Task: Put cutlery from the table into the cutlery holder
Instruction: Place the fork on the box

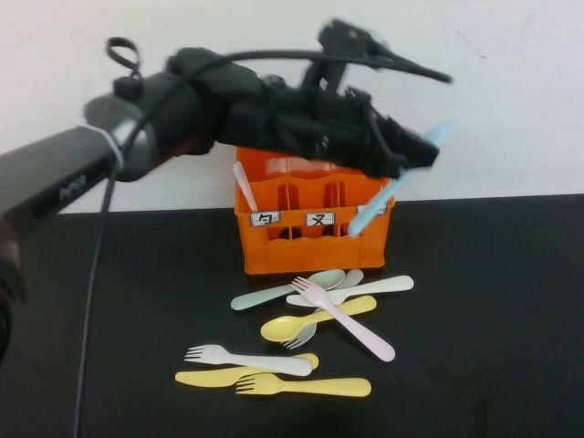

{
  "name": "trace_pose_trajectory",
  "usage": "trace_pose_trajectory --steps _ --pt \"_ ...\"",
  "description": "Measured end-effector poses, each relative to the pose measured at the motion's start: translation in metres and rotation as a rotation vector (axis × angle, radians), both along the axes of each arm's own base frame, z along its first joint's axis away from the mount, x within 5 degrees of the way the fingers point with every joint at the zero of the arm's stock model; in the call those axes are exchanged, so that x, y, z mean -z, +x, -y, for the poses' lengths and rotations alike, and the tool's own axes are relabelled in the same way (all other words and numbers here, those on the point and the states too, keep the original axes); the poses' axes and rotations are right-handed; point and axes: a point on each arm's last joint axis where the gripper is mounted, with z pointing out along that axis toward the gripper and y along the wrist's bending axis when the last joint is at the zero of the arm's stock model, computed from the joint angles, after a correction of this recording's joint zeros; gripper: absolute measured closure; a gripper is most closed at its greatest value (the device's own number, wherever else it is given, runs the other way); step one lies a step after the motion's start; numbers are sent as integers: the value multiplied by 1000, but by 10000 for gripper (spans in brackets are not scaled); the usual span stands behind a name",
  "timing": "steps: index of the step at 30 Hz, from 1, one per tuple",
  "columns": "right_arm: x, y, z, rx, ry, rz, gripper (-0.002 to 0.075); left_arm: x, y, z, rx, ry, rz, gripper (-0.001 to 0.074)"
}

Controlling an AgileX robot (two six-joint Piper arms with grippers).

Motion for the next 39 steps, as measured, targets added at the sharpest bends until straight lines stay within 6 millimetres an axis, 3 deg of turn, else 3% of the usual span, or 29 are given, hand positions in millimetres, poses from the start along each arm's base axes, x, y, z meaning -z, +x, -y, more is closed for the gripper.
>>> trace_pose_trajectory --steps 9,18,23,31,39 --pt "0 0 0 0 0 0 729 -16 13 -19 2 -158 115 510" --pt "0 0 0 0 0 0 729 -24 45 -75 -127 -234 234 510" --pt "0 0 0 0 0 0 729 -5 57 -88 -124 -231 252 510" --pt "0 0 0 0 0 0 729 53 75 -85 -128 -198 143 510" --pt "0 0 0 0 0 0 729 67 82 -87 -183 -162 128 510"
